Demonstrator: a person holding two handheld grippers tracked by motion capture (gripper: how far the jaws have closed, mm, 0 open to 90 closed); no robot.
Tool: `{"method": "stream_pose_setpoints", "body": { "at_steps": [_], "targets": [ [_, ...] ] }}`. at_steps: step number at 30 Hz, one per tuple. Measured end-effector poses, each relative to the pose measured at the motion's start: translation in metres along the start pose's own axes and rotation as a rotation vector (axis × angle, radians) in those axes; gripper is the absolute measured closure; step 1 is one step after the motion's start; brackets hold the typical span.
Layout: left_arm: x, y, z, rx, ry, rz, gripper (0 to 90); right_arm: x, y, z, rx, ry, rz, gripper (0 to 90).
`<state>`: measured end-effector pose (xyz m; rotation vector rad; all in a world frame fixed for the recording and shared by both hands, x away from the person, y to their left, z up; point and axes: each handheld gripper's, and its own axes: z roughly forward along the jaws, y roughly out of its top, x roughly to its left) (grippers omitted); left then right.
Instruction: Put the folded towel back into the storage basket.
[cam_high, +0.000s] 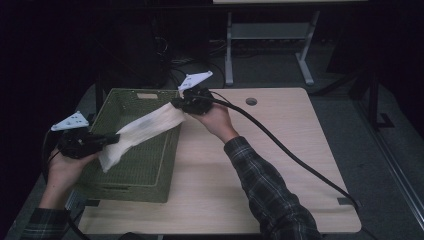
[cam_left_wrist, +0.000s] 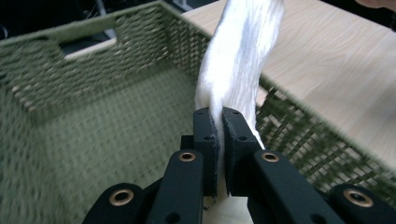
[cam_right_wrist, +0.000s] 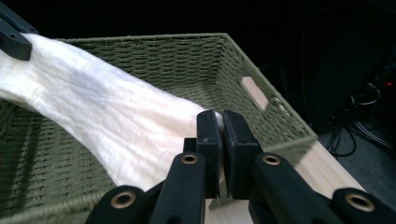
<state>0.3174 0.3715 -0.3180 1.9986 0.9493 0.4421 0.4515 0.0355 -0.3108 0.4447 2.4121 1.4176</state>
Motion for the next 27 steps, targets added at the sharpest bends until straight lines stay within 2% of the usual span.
{"method": "stream_pose_setpoints", "body": {
  "at_steps": [6, 15, 20, 22, 27],
  "targets": [
    [0.016, -0.019, -0.001, 0.024, 0.029, -0.023, 84.9, 0.006, 0.004, 0.026, 0.015, 0.03, 0.003, 86.1],
    [0.03, -0.04, -0.001, 0.06, 0.062, -0.043, 84.8, 0.013, 0.004, 0.061, 0.048, 0.058, -0.003, 86.1],
    [0.035, -0.048, 0.002, 0.08, 0.058, -0.055, 84.7, 0.014, -0.002, 0.079, 0.072, 0.063, -0.002, 86.1],
    [0.034, -0.048, 0.002, 0.078, 0.057, -0.051, 84.7, 0.014, -0.006, 0.084, 0.08, 0.069, 0.016, 86.1],
    [0.034, -0.049, 0.003, 0.089, 0.06, -0.049, 83.8, 0.012, -0.013, 0.092, 0.095, 0.076, 0.023, 86.1]
  ]
}}
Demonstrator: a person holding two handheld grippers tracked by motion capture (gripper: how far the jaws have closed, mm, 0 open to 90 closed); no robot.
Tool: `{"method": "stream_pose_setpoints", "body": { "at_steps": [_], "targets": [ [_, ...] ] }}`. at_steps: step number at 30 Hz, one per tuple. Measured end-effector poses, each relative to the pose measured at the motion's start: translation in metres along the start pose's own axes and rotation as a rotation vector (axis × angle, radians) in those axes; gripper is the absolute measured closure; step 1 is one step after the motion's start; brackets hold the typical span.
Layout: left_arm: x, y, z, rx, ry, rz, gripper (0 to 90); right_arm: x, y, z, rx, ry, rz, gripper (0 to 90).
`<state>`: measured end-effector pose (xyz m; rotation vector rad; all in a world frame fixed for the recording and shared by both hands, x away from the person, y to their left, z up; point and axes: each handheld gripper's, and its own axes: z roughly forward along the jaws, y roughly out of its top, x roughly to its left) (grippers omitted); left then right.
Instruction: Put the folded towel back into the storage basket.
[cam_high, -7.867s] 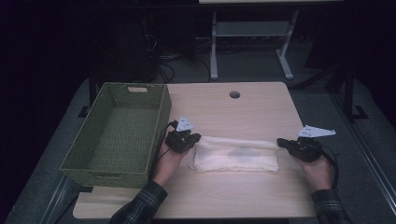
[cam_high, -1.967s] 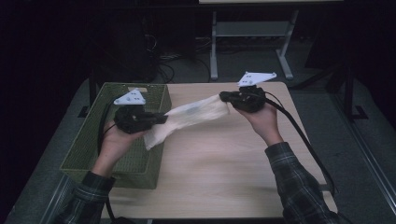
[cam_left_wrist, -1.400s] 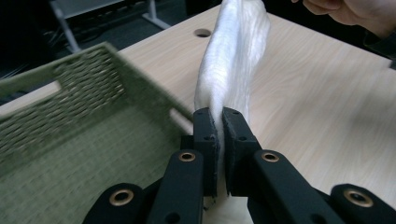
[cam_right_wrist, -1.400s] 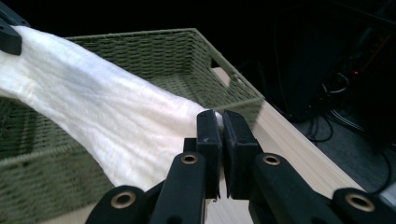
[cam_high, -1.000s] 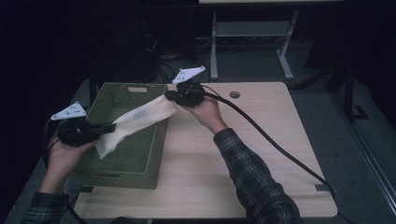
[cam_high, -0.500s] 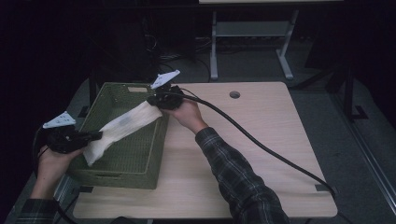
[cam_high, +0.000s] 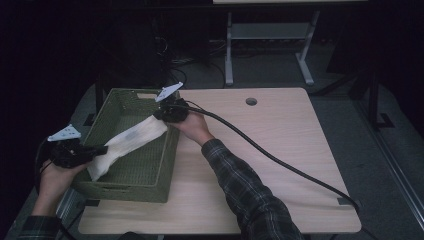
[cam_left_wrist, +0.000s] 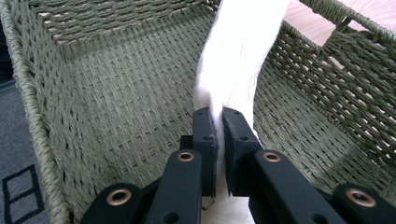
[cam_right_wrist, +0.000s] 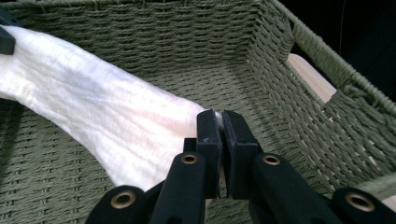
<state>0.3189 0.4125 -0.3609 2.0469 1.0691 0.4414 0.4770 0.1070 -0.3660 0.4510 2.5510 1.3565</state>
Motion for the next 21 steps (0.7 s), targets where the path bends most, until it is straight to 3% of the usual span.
{"method": "stream_pose_setpoints", "body": {
  "at_steps": [3, 7, 13, 17, 19, 20, 21],
  "targets": [
    [0.0, 0.0, 0.0, -0.001, 0.014, -0.002, 79.3, -0.001, -0.002, 0.003, 0.004, 0.006, 0.009, 86.1],
    [0.0, 0.001, 0.0, -0.004, 0.037, -0.004, 62.7, -0.004, -0.004, 0.007, 0.015, 0.008, 0.019, 86.1],
    [-0.002, 0.003, -0.002, -0.039, 0.041, -0.01, 49.9, -0.008, -0.005, 0.016, 0.043, -0.007, 0.013, 86.1],
    [-0.004, 0.006, -0.004, -0.063, 0.036, -0.01, 46.4, -0.01, -0.001, 0.019, 0.046, -0.015, 0.012, 85.6],
    [-0.006, 0.009, -0.004, -0.064, 0.036, -0.015, 45.7, -0.011, 0.0, 0.019, 0.033, -0.016, 0.027, 80.5],
    [-0.006, 0.009, -0.004, -0.068, 0.032, -0.012, 44.8, -0.012, 0.001, 0.018, 0.019, -0.031, 0.035, 71.6],
    [-0.007, 0.01, -0.004, -0.068, 0.031, -0.012, 44.6, -0.013, 0.002, 0.016, 0.011, -0.03, 0.044, 68.3]
  ]
}}
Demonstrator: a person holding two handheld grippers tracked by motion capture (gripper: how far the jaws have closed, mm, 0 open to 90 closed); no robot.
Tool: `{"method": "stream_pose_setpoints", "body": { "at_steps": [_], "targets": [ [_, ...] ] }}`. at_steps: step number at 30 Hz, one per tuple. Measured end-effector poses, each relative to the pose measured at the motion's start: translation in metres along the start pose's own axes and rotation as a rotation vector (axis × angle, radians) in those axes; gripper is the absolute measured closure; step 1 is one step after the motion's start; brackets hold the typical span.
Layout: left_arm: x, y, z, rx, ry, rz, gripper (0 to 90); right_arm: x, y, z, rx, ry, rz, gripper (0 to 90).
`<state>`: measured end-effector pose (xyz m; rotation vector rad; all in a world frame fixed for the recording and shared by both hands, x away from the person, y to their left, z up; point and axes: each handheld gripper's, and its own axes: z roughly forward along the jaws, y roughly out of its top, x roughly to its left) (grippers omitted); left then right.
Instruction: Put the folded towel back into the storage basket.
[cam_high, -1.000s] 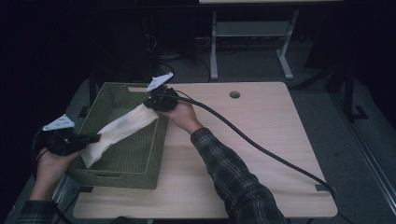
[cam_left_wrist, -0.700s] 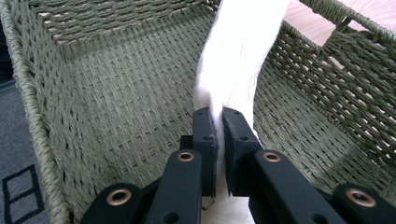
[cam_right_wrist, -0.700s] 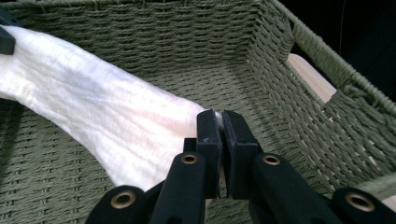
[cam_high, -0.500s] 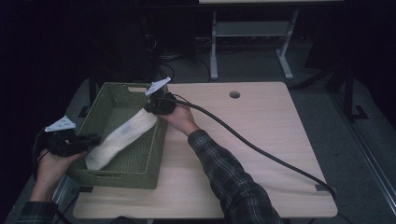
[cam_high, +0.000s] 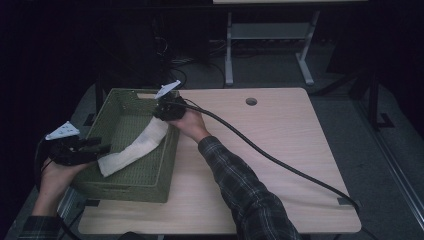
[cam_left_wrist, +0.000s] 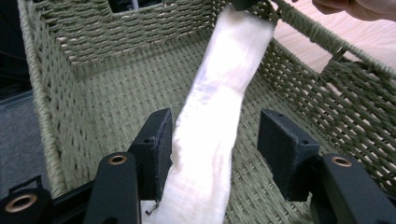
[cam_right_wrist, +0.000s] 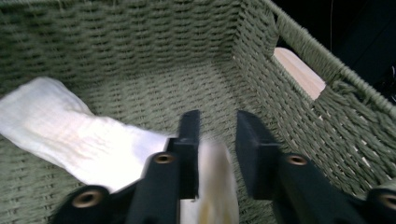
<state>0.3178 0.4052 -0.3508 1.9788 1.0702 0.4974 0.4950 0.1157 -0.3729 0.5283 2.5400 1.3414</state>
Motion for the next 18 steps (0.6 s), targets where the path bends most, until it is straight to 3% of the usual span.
{"method": "stream_pose_setpoints", "body": {
  "at_steps": [8, 18],
  "targets": [
    [-0.008, 0.008, -0.001, -0.022, -0.005, -0.013, 43.2, -0.003, 0.004, -0.018, -0.011, -0.012, 0.028, 58.6],
    [-0.037, 0.03, 0.011, -0.041, -0.018, -0.017, 41.4, -0.02, -0.016, -0.06, -0.028, -0.029, 0.078, 56.5]
  ]
}}
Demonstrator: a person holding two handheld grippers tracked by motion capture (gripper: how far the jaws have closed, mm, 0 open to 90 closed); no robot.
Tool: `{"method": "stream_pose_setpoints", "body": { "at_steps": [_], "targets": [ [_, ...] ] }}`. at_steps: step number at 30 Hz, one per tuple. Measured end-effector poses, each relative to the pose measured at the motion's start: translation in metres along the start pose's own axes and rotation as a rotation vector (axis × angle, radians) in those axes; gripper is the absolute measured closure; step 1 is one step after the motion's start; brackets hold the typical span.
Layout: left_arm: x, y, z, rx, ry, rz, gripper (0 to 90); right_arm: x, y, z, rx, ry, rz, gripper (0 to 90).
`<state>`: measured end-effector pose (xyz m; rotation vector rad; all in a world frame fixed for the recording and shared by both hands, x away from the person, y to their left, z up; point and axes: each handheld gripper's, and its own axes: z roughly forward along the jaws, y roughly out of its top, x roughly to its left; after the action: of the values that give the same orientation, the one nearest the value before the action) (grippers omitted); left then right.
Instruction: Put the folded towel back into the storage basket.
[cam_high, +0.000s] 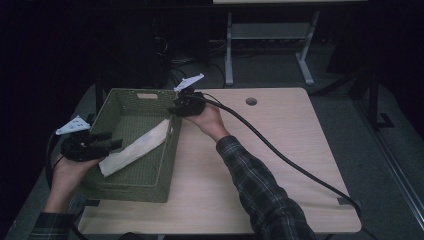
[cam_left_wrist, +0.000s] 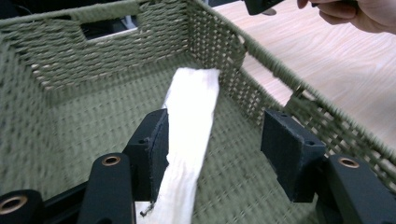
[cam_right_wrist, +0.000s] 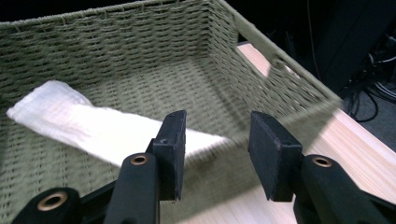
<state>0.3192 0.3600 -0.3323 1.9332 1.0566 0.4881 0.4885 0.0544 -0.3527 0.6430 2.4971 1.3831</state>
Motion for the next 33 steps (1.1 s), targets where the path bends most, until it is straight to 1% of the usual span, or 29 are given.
{"method": "stream_pose_setpoints", "body": {
  "at_steps": [2, 5, 9, 12, 13, 15, 16, 18, 23, 24, 25, 27, 28, 29, 33],
  "targets": [
    [-0.006, 0.003, 0.004, -0.003, -0.002, -0.001, 41.0, -0.006, -0.007, -0.013, -0.005, -0.004, 0.017, 55.9],
    [-0.016, 0.009, 0.011, -0.005, -0.006, 0.001, 40.2, -0.011, -0.013, -0.027, -0.012, -0.008, 0.024, 54.1],
    [-0.03, 0.02, 0.021, -0.006, -0.014, 0.017, 38.7, -0.016, -0.024, -0.046, -0.017, -0.014, 0.034, 51.4],
    [-0.042, 0.03, 0.031, -0.021, -0.027, 0.027, 37.8, -0.021, -0.035, -0.063, -0.019, -0.032, 0.036, 48.7],
    [-0.046, 0.033, 0.035, -0.028, -0.035, 0.033, 37.5, -0.023, -0.038, -0.069, -0.019, -0.04, 0.041, 47.9],
    [-0.055, 0.039, 0.043, -0.026, -0.047, 0.044, 36.9, -0.027, -0.046, -0.082, -0.023, -0.044, 0.045, 46.3],
    [-0.06, 0.041, 0.047, -0.03, -0.056, 0.042, 36.2, -0.028, -0.05, -0.089, -0.024, -0.051, 0.049, 45.2],
    [-0.07, 0.046, 0.057, -0.031, -0.073, 0.059, 35.3, -0.031, -0.058, -0.103, -0.027, -0.064, 0.056, 43.1],
    [-0.098, 0.057, 0.079, -0.024, -0.114, 0.088, 31.8, -0.035, -0.077, -0.137, -0.043, -0.114, 0.073, 39.8],
    [-0.103, 0.059, 0.083, -0.024, -0.119, 0.101, 30.7, -0.036, -0.081, -0.143, -0.046, -0.116, 0.076, 39.7],
    [-0.108, 0.061, 0.086, -0.025, -0.128, 0.102, 29.9, -0.037, -0.085, -0.149, -0.049, -0.12, 0.082, 39.4],
    [-0.117, 0.064, 0.094, -0.025, -0.146, 0.114, 29.3, -0.038, -0.093, -0.159, -0.051, -0.128, 0.088, 38.6],
    [-0.122, 0.065, 0.097, -0.026, -0.154, 0.114, 29.2, -0.039, -0.097, -0.163, -0.047, -0.128, 0.093, 37.8],
    [-0.126, 0.066, 0.1, -0.027, -0.16, 0.121, 28.9, -0.039, -0.101, -0.167, -0.047, -0.129, 0.104, 37.3],
    [-0.143, 0.065, 0.115, -0.013, -0.188, 0.147, 26.9, -0.041, -0.12, -0.182, -0.041, -0.134, 0.127, 34.3]
  ]
}}
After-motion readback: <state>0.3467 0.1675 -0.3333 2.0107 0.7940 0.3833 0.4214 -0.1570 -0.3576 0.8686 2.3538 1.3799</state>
